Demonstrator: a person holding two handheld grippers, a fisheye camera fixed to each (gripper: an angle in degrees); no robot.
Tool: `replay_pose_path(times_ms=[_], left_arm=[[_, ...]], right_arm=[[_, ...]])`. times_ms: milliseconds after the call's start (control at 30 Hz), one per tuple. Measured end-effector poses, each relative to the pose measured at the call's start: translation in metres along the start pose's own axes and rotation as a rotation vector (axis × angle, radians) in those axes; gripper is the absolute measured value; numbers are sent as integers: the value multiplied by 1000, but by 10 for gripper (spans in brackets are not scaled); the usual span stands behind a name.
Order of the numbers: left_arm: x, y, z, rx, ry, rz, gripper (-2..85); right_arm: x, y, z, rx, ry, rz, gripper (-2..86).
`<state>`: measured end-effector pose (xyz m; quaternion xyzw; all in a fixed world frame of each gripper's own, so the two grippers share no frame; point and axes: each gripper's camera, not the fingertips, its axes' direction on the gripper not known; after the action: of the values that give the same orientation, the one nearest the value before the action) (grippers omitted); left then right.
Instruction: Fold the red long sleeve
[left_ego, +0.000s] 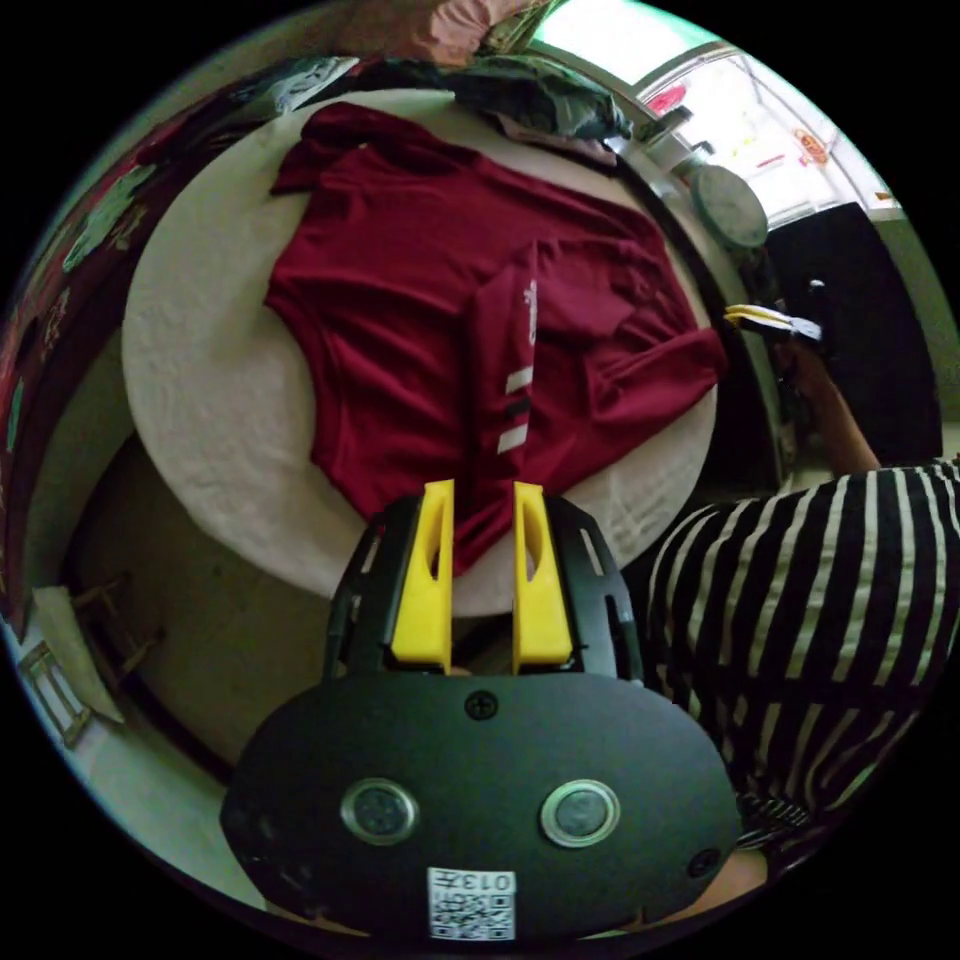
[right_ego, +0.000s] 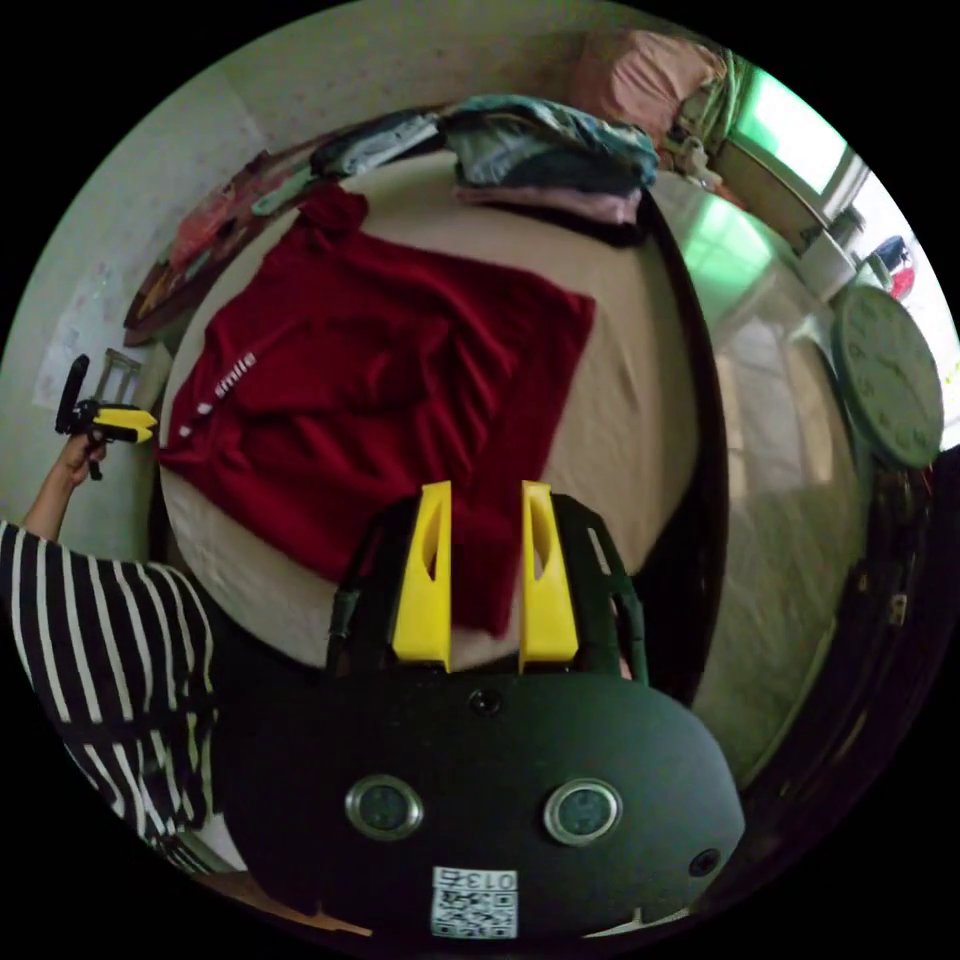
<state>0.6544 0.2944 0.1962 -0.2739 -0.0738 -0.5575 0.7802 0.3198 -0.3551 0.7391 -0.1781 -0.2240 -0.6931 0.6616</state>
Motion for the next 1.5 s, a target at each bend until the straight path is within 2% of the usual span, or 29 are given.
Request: replay_pose_path(times_ms=[67, 133, 233, 333, 433, 567, 767, 833, 933, 1033, 1100, 1200, 1267, 1400, 1500], left_arm=[[10, -14, 5, -7, -38, 29, 90], [18, -27, 13, -21, -110, 58, 80], [18, -49, 29, -28, -163, 98, 74], [-1, -75, 30, 13, -210, 80, 71], [-28, -107, 23, 100, -188, 31, 68], [-40, -148, 57, 41, -221, 83, 60], [-41, -165, 102, 9, -349, 102, 24], [-46, -165, 105, 26, -324, 84, 18], [-51, -164, 110, 33, -308, 81, 15], [-51, -155, 103, 58, -364, 60, 18], [-52, -138, 87, 122, -329, 60, 31], [-49, -109, 76, 165, -179, 75, 55], [-36, -90, 77, 157, -130, 110, 69], [2, -52, 93, 110, -98, 157, 98], [21, -43, 126, 39, -101, 183, 114]], right_arm=[[-17, -41, 22, 2, -24, -44, 94], [-23, -67, 32, 27, 33, -53, 85], [-6, -103, 40, 91, 115, 19, 92], [32, -130, 47, 69, 138, 138, 108], [53, -151, 65, -41, 124, 150, 121], [50, -170, 93, -166, 187, 80, 80], [52, -171, 80, -21, 288, 133, 41], [62, -166, 79, 26, 257, 198, 42], [65, -160, 94, -18, 220, 200, 53], [63, -152, 73, 30, 232, 197, 96], [59, -141, 49, 93, 233, 189, 110], [24, -122, 26, 147, 69, -5, 97], [-14, -113, 32, 92, 9, -153, 104], [-49, -109, 58, 25, 0, -235, 117], [-58, -114, 83, -63, -85, -229, 114]])
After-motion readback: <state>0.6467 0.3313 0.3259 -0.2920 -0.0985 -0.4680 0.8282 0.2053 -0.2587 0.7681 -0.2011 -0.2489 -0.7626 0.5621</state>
